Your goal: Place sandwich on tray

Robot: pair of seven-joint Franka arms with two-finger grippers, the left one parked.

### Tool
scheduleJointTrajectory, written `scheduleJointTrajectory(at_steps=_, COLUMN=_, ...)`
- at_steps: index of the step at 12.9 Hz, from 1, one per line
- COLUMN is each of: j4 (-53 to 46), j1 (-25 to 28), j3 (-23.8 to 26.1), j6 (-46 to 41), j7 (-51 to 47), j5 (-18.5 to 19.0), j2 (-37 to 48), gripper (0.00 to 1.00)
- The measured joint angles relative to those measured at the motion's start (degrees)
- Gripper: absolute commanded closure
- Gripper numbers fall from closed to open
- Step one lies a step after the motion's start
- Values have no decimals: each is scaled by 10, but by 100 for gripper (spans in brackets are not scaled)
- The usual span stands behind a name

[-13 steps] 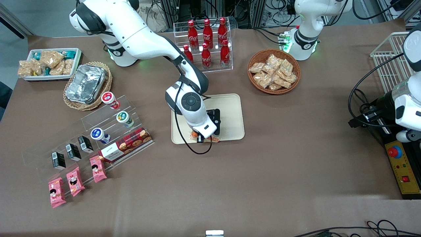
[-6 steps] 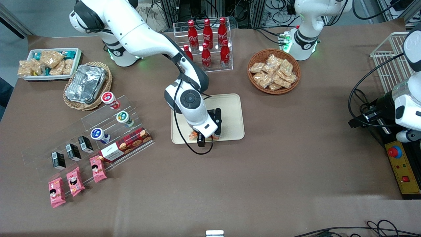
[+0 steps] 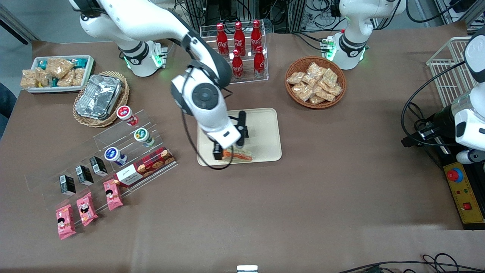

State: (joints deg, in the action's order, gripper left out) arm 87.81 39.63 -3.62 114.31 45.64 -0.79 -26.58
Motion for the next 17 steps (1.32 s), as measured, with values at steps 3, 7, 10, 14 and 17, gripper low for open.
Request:
scheduleJointTrajectory(at_steps=3, j4=1, j1=-10, j3=-69, j6=-35, j7=4, j5=0, j2=37, gripper=1)
scheduleJointTrajectory(at_steps=7, j4=2, j1=-16, j3=-161, j6=-96, j7=5, j5=2, j2=66, gripper=1)
scheduleJointTrajectory(at_steps=10, j4=2, j1=-63, j3=-189, j6=-122, j7=5, j5=3, j2=88, gripper=1)
scheduleJointTrajectory(at_steps=14, j4=3, j1=-169, j3=-189, j6=-157, j7=8, j5=3, j2=135, gripper=1)
scheduleJointTrajectory(at_steps=17, j4=10, j1=-235, j3=-180, j6=-178, j7=-23, j5=-4, j2=176, gripper=1)
